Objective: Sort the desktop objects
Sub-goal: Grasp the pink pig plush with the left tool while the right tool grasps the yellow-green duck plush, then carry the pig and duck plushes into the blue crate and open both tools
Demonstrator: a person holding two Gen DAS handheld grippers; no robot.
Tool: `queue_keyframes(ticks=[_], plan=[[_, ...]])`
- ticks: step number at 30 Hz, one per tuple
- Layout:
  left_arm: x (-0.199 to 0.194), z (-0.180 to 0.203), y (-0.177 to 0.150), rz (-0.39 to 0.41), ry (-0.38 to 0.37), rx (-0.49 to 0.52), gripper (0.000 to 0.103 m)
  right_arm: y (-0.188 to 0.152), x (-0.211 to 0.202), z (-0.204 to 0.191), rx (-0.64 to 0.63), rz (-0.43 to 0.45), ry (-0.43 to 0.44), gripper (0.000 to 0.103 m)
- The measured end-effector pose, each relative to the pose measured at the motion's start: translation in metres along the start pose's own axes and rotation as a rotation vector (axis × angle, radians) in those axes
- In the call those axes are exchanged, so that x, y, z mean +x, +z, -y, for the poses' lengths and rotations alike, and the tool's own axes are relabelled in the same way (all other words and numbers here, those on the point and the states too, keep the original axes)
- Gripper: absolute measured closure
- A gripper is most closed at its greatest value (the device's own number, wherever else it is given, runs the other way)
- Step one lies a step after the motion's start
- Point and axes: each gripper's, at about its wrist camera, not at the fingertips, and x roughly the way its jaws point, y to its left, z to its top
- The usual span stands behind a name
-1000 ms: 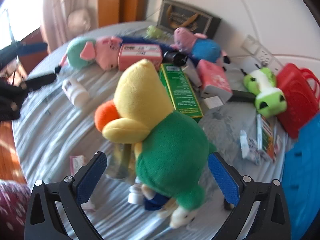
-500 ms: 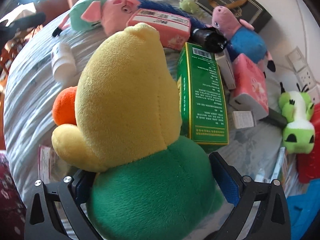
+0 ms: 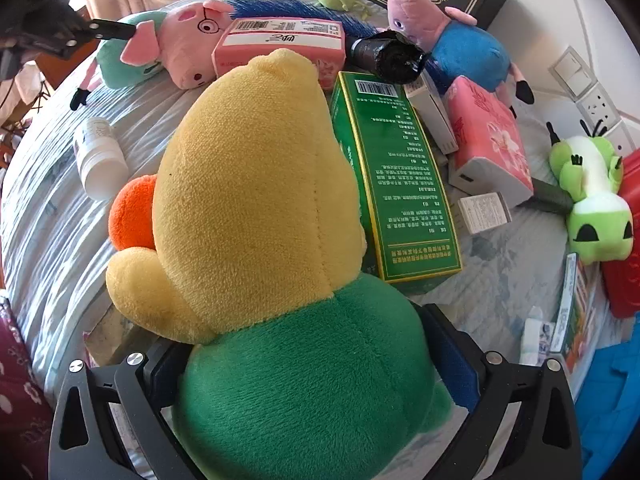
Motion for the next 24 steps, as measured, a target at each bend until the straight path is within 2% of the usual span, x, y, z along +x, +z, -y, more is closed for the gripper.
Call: queue_keyframes(ticks=[4, 6, 8, 10, 12, 13, 16, 19, 20, 22, 24], plan=[[0.036, 0.004, -0.003, -0.065, -0.113, 0.059, 0.019, 0.003, 0.004, 0.001, 0.021, -0.016, 0.004, 0.000], [0.045, 0.005, -0.004, -0.066, -0.109, 0.069, 0.016, 0.006, 0.006, -0.001, 0.028, -0.023, 0.004, 0.000], [0.049, 0.000, -0.006, -0.059, -0.142, 0.036, 0.008, 0.007, 0.007, -0.001, 0.035, -0.027, 0.004, 0.000], [0.058, -0.009, -0.009, -0.075, -0.188, -0.020, 0.007, 0.009, 0.010, 0.000, 0.048, -0.031, 0.006, 0.000], [0.078, -0.014, -0.015, -0.153, -0.253, -0.068, 0.007, 0.011, 0.013, 0.000, 0.057, -0.039, 0.013, 0.000], [0.086, -0.014, -0.018, -0.187, -0.240, -0.083, 0.004, 0.013, 0.015, 0.000, 0.058, -0.045, 0.013, 0.000], [0.075, -0.018, -0.021, -0.123, -0.193, -0.115, 0.004, 0.020, 0.019, 0.001, 0.063, -0.068, 0.008, 0.000], [0.072, -0.018, -0.028, -0.116, -0.155, -0.165, 0.002, 0.025, 0.023, 0.002, 0.092, -0.085, -0.017, 0.000], [0.073, -0.021, -0.031, -0.133, -0.160, -0.200, 0.001, 0.025, 0.023, 0.002, 0.107, -0.086, -0.021, 0.001], [0.072, -0.029, -0.039, -0.159, -0.188, -0.279, 0.000, 0.024, 0.022, 0.004, 0.147, -0.085, -0.012, 0.010], [0.070, -0.035, -0.048, -0.149, -0.208, -0.336, 0.000, 0.021, 0.019, 0.008, 0.201, -0.069, -0.003, 0.014]])
